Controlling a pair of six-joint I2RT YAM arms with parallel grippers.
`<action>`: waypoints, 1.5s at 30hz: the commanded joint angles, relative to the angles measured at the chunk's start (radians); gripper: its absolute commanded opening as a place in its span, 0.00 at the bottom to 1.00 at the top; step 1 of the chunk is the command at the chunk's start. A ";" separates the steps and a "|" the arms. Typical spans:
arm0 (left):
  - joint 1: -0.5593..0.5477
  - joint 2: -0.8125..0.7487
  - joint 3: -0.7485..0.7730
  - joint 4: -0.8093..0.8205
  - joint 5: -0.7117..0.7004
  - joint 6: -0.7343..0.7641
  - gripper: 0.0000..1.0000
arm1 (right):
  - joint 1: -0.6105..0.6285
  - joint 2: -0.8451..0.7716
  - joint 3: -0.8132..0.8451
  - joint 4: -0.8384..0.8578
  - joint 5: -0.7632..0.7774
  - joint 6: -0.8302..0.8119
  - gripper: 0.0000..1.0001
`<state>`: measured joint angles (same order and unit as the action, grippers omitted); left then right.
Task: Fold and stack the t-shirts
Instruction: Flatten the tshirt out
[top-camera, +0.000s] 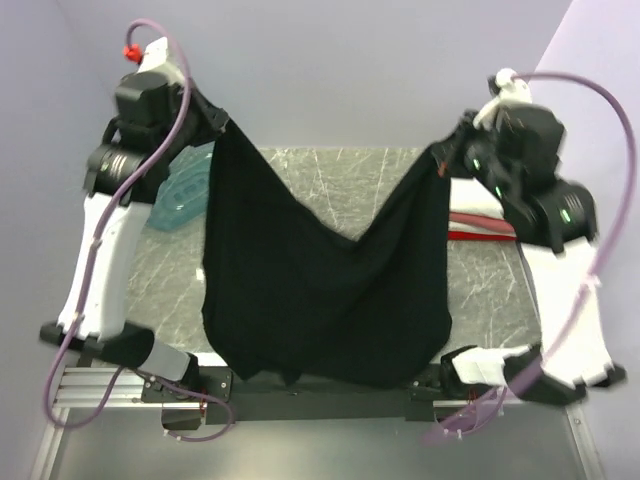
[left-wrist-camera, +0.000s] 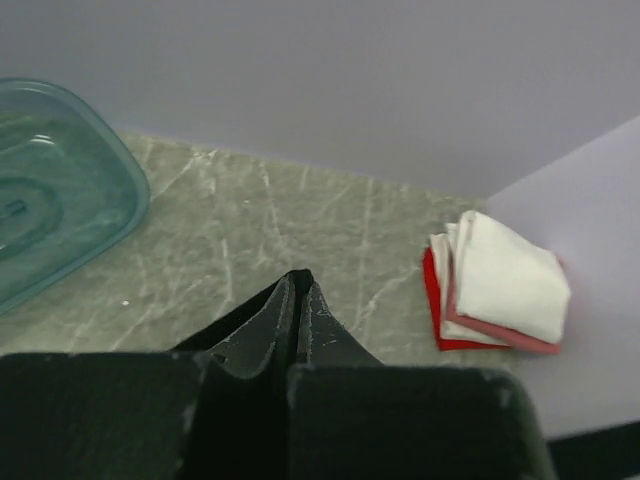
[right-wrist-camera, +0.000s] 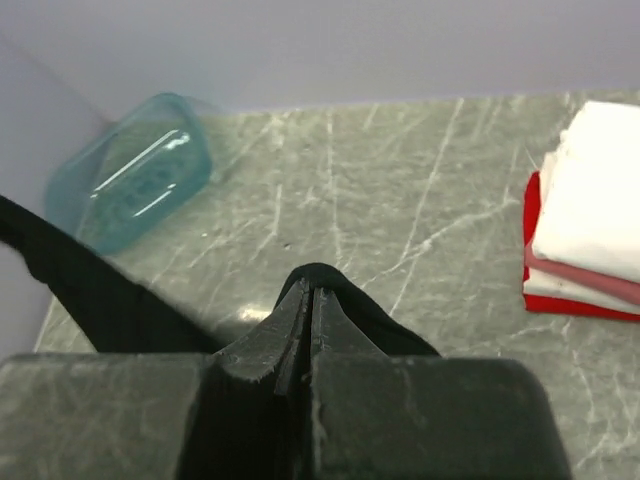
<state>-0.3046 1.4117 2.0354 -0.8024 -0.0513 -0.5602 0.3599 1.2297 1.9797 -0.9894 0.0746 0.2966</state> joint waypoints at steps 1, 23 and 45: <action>-0.002 -0.010 0.221 0.045 -0.078 0.072 0.01 | -0.077 0.074 0.174 0.072 -0.035 -0.016 0.00; -0.002 -0.401 0.172 0.131 0.044 0.057 0.01 | -0.137 -0.232 0.247 0.074 -0.127 -0.010 0.00; -0.002 -0.246 0.074 0.144 0.105 0.042 0.01 | -0.137 -0.196 0.016 0.152 0.033 -0.039 0.00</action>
<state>-0.3046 1.0237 2.1464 -0.6559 0.0406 -0.5388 0.2253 0.9363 2.0663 -0.9108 0.0471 0.2859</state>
